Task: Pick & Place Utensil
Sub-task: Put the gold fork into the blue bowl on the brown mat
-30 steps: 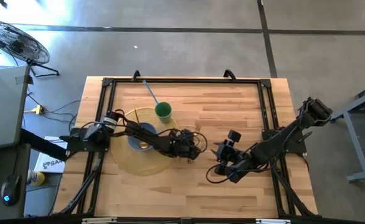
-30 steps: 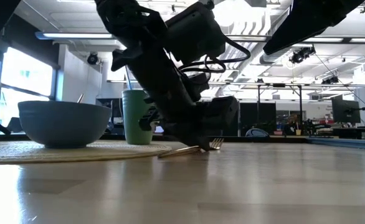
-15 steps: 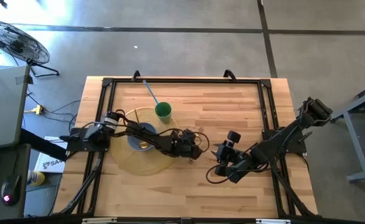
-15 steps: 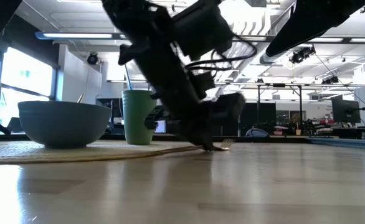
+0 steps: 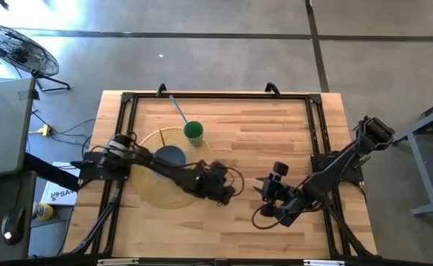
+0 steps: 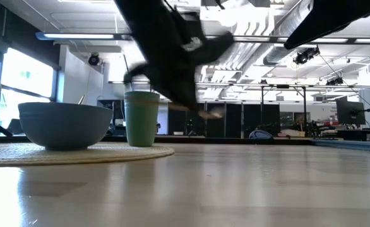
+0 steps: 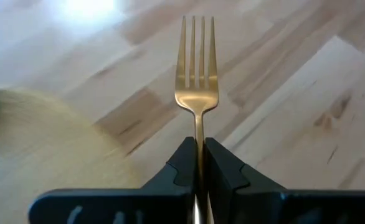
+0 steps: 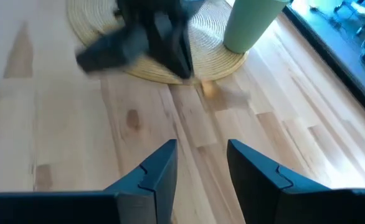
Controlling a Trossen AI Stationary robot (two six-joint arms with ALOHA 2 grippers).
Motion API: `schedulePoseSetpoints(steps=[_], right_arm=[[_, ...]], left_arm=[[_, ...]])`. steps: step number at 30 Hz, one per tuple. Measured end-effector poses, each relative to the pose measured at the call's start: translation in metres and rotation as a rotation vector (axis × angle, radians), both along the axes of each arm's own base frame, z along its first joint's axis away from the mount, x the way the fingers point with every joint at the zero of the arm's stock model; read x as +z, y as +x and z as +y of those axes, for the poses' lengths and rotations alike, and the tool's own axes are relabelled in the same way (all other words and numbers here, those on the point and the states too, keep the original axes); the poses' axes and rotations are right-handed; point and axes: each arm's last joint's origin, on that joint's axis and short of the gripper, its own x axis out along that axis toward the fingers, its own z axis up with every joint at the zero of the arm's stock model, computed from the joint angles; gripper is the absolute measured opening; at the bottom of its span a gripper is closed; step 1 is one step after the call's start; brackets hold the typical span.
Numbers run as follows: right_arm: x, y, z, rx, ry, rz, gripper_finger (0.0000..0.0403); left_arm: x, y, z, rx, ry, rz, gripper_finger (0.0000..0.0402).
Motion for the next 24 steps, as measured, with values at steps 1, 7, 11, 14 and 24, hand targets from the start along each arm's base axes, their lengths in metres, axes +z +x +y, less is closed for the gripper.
schedulePoseSetpoints(steps=[1,7,11,14,24], right_arm=[[0.000,-0.001,0.001,0.002,-0.007,-0.004,0.0134],[-0.008,-0.006,0.002,0.004,-0.015,-0.004,0.0134],[-0.017,-0.009,0.000,-0.012,0.008,0.000,0.0134],[-0.025,-0.011,-0.001,-0.010,0.020,-0.009,0.0134],[-0.042,-0.009,0.000,-0.006,0.099,-0.131,0.0134]], left_arm=[[0.007,-0.008,-0.004,0.015,0.013,0.004,0.0011],[0.047,-0.047,-0.021,0.062,0.041,-0.011,0.0011],[0.062,-0.076,-0.022,0.119,0.047,0.064,0.0011],[0.066,-0.099,-0.016,0.218,0.025,0.189,0.0011],[0.075,-0.122,0.002,0.361,-0.027,0.407,0.0012]])
